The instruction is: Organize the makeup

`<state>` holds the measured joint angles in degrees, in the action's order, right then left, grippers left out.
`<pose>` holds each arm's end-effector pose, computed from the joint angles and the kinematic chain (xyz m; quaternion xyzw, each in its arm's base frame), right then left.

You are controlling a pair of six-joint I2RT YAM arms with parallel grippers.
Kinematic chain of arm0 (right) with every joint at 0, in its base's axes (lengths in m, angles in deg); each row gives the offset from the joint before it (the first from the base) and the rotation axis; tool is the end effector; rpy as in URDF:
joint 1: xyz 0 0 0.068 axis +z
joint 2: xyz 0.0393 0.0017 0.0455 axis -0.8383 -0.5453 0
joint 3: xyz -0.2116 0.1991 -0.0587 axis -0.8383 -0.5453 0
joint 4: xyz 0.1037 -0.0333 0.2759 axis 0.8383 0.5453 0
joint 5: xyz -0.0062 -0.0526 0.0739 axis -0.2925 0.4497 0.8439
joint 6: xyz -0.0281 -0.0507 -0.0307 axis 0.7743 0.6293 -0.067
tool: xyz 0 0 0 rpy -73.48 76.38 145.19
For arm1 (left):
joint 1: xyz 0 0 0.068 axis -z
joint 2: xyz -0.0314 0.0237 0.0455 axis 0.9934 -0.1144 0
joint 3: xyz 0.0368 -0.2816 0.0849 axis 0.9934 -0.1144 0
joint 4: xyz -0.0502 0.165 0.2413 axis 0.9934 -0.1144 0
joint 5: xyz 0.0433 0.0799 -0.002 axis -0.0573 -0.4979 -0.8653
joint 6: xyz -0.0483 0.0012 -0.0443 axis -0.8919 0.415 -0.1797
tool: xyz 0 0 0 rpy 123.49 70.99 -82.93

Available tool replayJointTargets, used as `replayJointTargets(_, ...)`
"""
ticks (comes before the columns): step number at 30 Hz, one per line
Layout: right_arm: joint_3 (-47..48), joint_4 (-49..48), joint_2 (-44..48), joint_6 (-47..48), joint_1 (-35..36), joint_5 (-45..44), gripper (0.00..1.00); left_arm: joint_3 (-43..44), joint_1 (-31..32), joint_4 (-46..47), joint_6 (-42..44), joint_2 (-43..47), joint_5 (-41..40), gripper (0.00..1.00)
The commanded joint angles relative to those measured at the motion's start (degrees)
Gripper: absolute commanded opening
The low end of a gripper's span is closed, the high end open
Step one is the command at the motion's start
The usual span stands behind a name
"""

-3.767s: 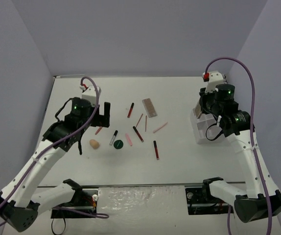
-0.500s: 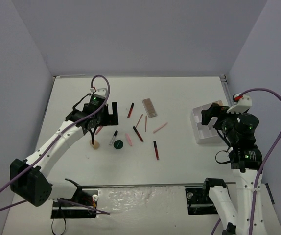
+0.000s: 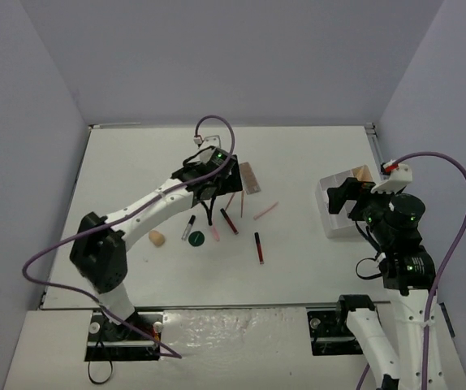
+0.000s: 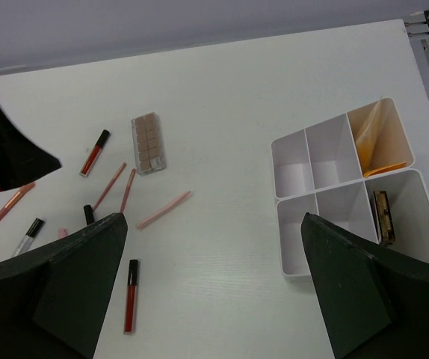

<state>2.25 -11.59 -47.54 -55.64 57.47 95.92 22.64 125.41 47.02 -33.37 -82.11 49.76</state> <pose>0.1658 0.0131 0.4135 -0.0188 0.7144 0.1468 0.6840 0.3420 -0.2849 0.3015 -0.0968 0.8999 -0.1648 0.3921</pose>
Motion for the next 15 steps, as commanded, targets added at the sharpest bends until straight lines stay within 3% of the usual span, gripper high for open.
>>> replayJointTargets(1,-1.30,-2.98,2.03,-0.13,2.89,-2.50,1.00,10.73,3.15,2.93,-7.32,-8.94,-8.93,0.97)
replayJointTargets(8,-2.81,-3.08,4.87,-0.22,5.34,-3.23,1.00,27.80,4.88,2.59,-5.66,-24.58,-13.09,0.97)
replayJointTargets(15,-3.32,-3.16,6.20,-0.40,6.39,-2.98,1.00,37.08,5.04,-1.48,-3.65,-34.42,-16.35,0.97)
